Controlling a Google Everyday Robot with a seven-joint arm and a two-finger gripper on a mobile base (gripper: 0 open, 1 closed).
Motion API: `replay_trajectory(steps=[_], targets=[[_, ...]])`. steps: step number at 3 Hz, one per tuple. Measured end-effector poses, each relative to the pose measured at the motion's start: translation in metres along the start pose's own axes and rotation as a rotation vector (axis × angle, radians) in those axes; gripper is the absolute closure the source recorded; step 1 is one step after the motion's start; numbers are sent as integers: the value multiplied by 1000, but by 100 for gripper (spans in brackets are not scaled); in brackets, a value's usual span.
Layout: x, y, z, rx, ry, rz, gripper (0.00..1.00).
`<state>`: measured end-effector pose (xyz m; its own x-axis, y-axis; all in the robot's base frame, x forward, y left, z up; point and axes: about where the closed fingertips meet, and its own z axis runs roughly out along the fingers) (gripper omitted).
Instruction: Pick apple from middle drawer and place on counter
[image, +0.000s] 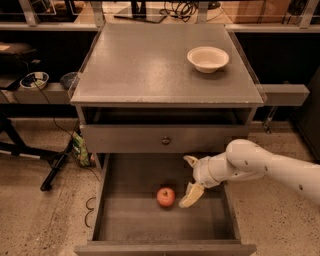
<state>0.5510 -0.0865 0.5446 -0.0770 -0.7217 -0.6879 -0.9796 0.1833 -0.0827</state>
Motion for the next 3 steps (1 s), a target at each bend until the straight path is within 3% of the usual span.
replay_trajectory(steps=[1, 3], targets=[[5, -12, 28, -1, 14, 0, 0], [10, -8, 30, 29, -1, 10, 0]])
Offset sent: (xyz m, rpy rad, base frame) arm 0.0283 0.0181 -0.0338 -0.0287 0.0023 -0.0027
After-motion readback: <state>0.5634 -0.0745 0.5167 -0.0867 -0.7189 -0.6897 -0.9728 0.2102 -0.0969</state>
